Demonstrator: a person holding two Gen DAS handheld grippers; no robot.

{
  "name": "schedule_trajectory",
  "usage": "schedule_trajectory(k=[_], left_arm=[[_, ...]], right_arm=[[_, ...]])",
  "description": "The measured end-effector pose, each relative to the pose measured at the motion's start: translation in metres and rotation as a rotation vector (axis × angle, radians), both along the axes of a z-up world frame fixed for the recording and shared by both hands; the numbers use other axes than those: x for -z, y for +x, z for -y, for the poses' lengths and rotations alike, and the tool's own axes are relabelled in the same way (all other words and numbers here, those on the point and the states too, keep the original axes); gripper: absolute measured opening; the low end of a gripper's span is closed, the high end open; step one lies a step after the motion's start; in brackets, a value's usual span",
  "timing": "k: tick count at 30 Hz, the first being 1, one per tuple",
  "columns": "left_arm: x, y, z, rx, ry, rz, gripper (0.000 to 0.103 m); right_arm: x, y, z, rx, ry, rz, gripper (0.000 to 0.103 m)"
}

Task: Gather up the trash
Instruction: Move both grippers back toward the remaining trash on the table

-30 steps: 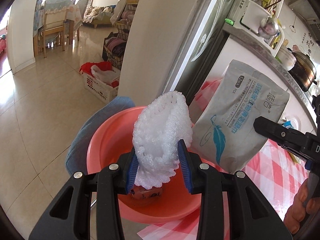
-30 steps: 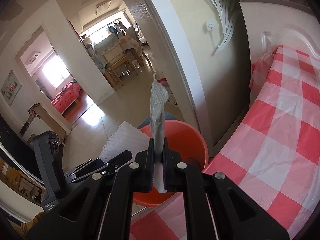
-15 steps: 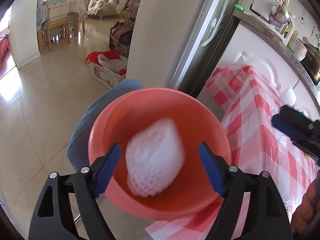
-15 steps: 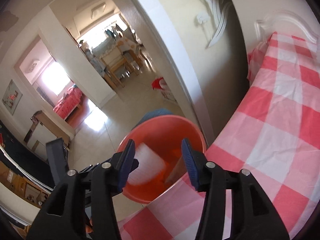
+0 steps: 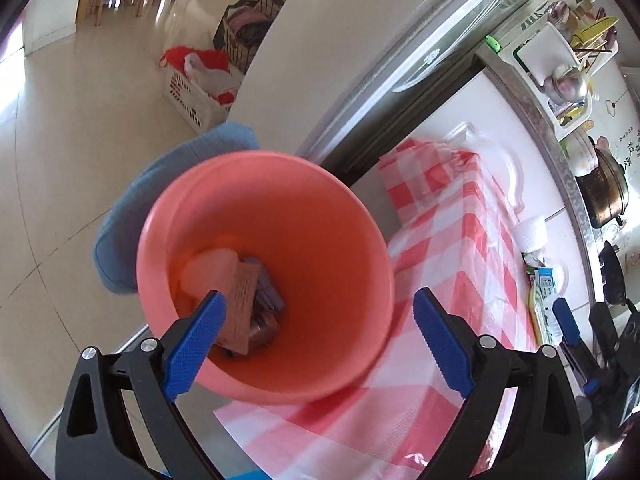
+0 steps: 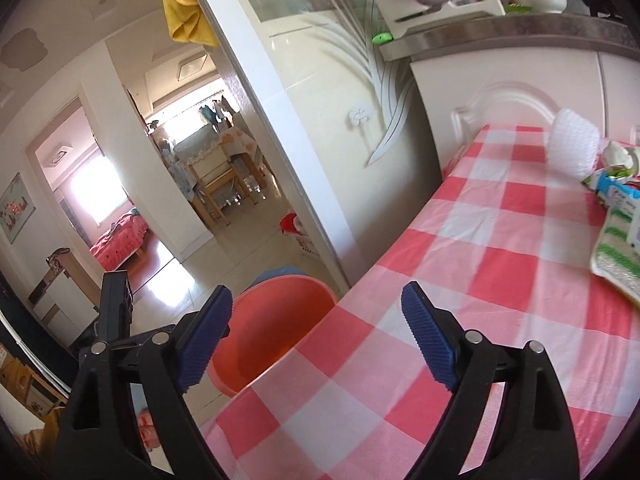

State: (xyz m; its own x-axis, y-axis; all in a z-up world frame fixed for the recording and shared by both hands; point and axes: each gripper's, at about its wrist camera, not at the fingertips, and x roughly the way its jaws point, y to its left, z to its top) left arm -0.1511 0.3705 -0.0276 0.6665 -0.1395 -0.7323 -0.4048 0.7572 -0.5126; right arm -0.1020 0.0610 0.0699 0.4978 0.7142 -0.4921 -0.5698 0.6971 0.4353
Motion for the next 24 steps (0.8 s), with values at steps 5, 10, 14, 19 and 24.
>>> schedule_trajectory(k=[5,10,14,19,24], left_arm=[[-0.008,0.003,0.02,0.028,-0.003,-0.017,0.094],[-0.017,0.014,0.049,0.106,-0.001,-0.025,0.094],[-0.027,0.019,0.072,0.153,0.027,-0.019,0.094],[-0.04,0.026,0.099,0.21,0.056,-0.004,0.094],[-0.053,0.032,0.127,0.276,0.097,0.024,0.094]], right_arm=[[0.003,-0.005,0.018,0.02,-0.014,0.023,0.091],[0.003,-0.006,0.041,0.046,0.008,0.02,0.091],[-0.003,-0.006,0.064,0.085,0.038,0.037,0.092],[-0.009,-0.002,0.099,0.149,0.079,0.051,0.092],[-0.02,0.001,0.136,0.221,0.104,0.089,0.092]])
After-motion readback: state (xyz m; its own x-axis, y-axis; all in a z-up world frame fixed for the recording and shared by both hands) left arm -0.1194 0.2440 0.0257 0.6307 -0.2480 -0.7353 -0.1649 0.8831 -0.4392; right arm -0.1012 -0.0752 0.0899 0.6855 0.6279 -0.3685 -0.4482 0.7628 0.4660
